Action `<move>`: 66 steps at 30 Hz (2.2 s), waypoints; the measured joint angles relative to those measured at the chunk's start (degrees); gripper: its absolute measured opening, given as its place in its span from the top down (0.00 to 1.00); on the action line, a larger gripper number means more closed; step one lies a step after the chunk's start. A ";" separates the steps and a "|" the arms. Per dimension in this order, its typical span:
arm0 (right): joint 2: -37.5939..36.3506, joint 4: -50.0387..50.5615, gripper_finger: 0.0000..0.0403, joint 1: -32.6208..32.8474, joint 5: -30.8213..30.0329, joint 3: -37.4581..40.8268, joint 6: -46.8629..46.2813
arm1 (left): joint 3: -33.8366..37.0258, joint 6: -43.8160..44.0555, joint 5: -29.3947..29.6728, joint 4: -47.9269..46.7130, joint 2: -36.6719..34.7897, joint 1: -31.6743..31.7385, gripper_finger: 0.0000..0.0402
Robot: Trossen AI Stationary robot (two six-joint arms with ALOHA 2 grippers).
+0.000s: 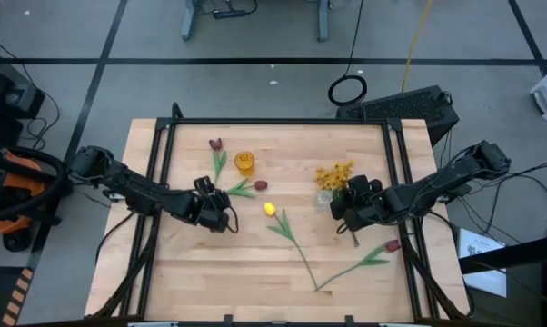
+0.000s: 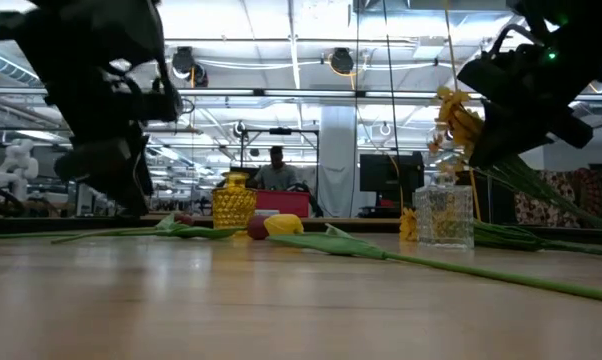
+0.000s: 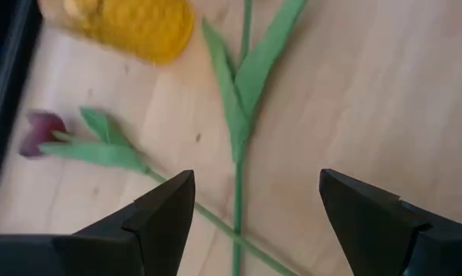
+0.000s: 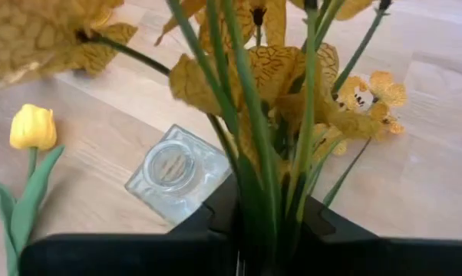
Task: Sort flowers into vase by color
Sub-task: Move the yellow flower on top of the other yellow flower, then move the red flower on top of the other red flower
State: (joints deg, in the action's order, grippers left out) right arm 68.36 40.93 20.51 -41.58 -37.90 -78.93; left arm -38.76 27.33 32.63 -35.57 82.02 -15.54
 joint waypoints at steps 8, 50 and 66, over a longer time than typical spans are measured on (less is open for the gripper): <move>0.00 -0.42 0.74 -0.28 -0.05 0.25 1.43 | 3.80 -8.91 -6.31 10.16 0.04 8.65 0.32; -5.40 -9.82 0.48 7.77 -8.21 0.12 14.22 | 3.71 -15.26 -22.10 9.75 -0.21 18.22 0.97; -5.40 -9.88 0.48 13.96 -10.88 0.12 14.04 | 2.07 16.03 -14.76 -0.03 -28.70 3.94 0.97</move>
State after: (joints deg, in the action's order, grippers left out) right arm 62.96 31.05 34.47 -52.47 -37.78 -64.89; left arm -36.69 43.36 17.88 -35.60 53.32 -11.60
